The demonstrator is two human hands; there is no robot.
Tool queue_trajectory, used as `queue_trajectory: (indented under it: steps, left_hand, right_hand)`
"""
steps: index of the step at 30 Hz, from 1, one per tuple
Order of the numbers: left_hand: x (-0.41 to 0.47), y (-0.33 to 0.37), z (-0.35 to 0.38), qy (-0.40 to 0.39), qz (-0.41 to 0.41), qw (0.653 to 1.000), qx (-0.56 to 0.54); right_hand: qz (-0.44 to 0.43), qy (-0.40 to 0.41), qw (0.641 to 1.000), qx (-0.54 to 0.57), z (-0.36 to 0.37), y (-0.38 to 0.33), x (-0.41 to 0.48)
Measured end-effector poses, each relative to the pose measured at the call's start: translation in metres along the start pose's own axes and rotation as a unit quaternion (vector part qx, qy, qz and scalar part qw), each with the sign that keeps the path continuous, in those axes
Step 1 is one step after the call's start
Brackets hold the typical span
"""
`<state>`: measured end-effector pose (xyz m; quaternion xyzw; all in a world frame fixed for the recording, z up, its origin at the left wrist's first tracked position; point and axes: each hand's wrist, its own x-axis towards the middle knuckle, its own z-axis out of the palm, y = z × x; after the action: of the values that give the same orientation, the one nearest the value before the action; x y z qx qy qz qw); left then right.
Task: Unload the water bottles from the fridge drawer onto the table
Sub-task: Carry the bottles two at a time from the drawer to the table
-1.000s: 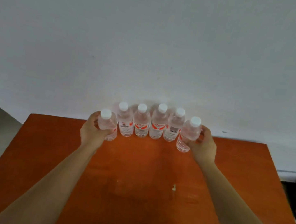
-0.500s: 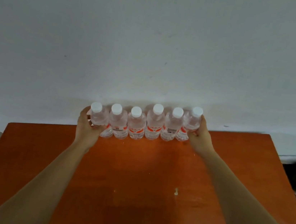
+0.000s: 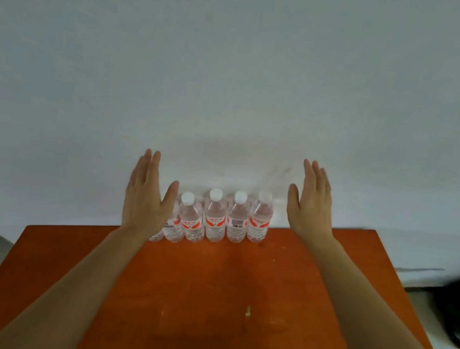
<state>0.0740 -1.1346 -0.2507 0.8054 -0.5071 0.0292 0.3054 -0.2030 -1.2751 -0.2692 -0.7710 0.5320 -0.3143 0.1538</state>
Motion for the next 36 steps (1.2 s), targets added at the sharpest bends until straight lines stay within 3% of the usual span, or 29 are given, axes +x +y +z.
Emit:
queue_trajectory:
  steps: [5, 8, 18, 26, 36]
  left_hand:
    - [-0.022, 0.114, -0.025, 0.081, 0.202, 0.973, 0.081]
    - [-0.046, 0.188, -0.018, 0.093, 0.261, 0.956, 0.091]
    - [-0.158, 0.428, 0.036, 0.013, 0.403, 0.915, -0.03]
    - [-0.299, 0.558, 0.054, -0.089, 0.561, 0.808, -0.159]
    - [-0.53, 0.654, 0.018, -0.161, 0.69, 0.648, -0.28]
  right_hand:
    - [-0.074, 0.146, 0.981, -0.1, -0.105, 0.005, -0.023]
    - [-0.084, 0.194, 0.963, -0.166, -0.171, 0.034, -0.054]
    - [0.104, 0.285, 0.883, -0.358, -0.373, 0.168, -0.23]
    - [0.272, 0.35, 0.77, -0.459, -0.467, 0.191, -0.419]
    - [0.418, 0.409, 0.632, -0.508, -0.533, 0.178, -0.66]
